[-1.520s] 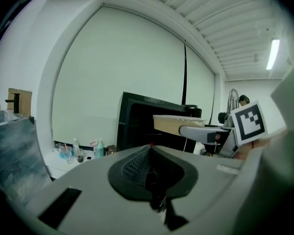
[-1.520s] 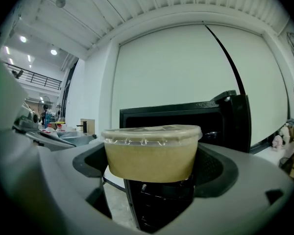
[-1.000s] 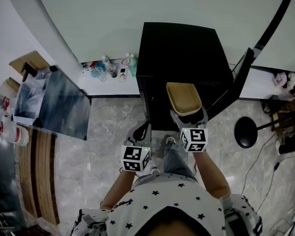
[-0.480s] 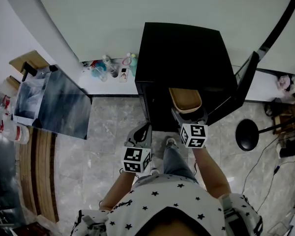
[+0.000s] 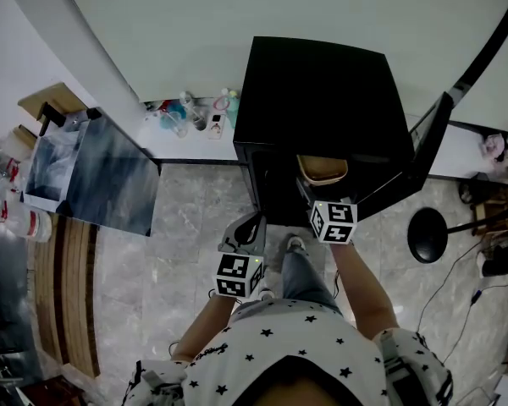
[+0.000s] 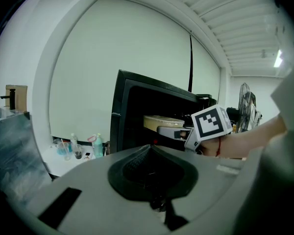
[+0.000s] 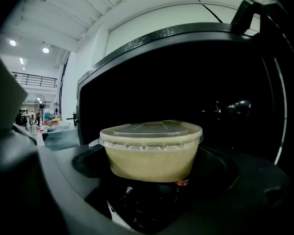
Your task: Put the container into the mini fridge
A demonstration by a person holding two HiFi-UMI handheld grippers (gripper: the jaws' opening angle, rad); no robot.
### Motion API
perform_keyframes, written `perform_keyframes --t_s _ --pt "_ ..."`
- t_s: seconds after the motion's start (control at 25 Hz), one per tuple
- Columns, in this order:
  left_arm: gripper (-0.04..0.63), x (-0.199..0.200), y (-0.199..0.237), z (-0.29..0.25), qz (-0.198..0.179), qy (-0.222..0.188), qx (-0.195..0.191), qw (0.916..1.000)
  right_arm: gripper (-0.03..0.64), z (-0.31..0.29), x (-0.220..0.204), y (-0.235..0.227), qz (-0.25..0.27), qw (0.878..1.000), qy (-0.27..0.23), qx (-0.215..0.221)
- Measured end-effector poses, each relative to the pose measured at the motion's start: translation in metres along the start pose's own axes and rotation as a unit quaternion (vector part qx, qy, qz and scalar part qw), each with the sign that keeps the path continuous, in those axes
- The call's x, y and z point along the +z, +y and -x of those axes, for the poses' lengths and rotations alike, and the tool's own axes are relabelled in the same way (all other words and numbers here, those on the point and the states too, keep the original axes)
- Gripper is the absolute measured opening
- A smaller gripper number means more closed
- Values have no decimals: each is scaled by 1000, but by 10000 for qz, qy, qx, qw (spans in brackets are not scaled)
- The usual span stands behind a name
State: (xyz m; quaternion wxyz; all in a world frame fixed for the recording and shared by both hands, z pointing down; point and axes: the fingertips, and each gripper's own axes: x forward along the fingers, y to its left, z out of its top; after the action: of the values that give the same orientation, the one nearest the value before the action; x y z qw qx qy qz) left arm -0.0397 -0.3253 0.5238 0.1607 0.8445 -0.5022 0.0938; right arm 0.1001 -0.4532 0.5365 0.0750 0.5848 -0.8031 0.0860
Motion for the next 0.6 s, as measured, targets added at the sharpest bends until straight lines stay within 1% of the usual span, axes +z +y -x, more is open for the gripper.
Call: perform_keyframes --t_s 0.24,0.48,0.6 --pt "12 -2 2 -5 -8 2 31 10000 522 -24 1 -4 26 10000 14 -59" --pt "12 -2 6 -7 107 59 55 9999 522 -47 5 -7 56 9998 35 -165" --pt "12 -3 9 -9 69 37 82 9999 522 -56 5 -9 31 9998 59 -193"
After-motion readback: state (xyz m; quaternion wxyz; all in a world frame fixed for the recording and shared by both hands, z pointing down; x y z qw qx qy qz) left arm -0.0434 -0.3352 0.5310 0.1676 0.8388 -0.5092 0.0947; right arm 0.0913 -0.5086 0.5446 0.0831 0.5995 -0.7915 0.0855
